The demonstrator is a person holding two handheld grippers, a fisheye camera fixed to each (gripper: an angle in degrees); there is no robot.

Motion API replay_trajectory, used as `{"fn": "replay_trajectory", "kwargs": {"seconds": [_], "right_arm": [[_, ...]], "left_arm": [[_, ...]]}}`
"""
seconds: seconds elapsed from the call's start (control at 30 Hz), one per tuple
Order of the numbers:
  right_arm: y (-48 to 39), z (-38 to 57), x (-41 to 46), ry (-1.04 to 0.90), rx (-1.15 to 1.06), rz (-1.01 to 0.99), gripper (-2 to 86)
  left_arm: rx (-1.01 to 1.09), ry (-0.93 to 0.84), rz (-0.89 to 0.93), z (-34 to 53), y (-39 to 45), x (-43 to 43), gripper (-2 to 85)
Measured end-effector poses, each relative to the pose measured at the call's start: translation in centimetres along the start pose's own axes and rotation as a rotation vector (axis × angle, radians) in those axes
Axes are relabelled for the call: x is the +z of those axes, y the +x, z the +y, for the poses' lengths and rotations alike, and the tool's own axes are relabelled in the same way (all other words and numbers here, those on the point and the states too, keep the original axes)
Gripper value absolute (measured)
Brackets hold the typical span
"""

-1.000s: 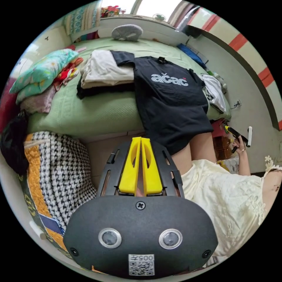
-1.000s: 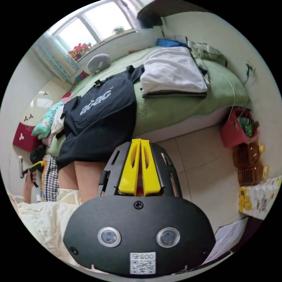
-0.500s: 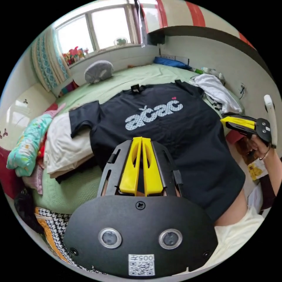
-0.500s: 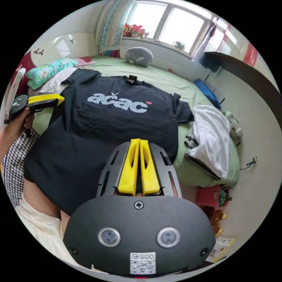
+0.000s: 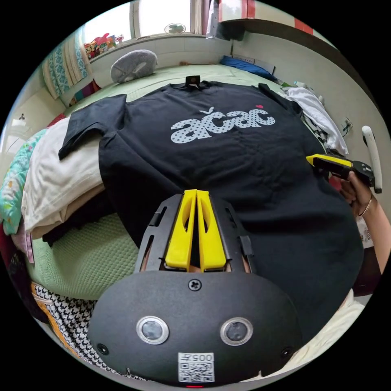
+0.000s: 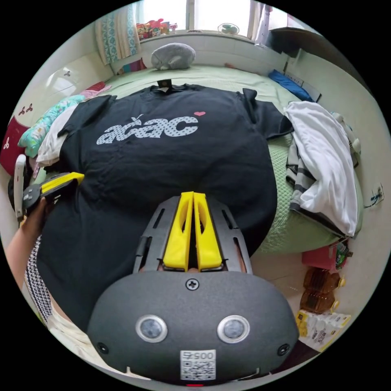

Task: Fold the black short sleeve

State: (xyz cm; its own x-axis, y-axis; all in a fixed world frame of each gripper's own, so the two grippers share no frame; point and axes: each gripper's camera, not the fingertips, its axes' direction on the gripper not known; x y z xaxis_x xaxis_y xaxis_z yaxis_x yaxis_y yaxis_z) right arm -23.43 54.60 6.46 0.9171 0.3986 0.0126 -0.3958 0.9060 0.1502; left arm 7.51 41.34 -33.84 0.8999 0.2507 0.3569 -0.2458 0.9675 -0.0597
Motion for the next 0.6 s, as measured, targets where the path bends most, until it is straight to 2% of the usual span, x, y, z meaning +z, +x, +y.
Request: {"fn": "replay_trajectory", "kwargs": {"seconds": [0.13,0.4,0.6], "right_arm": [[-1.5,-1.5,0.5,-0.035,-0.077,0.041,-1.1],[-2.1,-3.3,1.0,-0.052,-0.056,-0.007,-1.3],[-4.9,-3.7,1.3,-0.014,-0.084,0.113,-1.1]], "left_arm": [[-0.042,0.033,0.003,0.6,-0.4,1.0,-0.3],[-0.138,0.013,0.091,0.6,-2.4,2.6,-0.2],[-0.14,-0.022,0.08,0.2,-2.7,3.6,-0.3]]}}
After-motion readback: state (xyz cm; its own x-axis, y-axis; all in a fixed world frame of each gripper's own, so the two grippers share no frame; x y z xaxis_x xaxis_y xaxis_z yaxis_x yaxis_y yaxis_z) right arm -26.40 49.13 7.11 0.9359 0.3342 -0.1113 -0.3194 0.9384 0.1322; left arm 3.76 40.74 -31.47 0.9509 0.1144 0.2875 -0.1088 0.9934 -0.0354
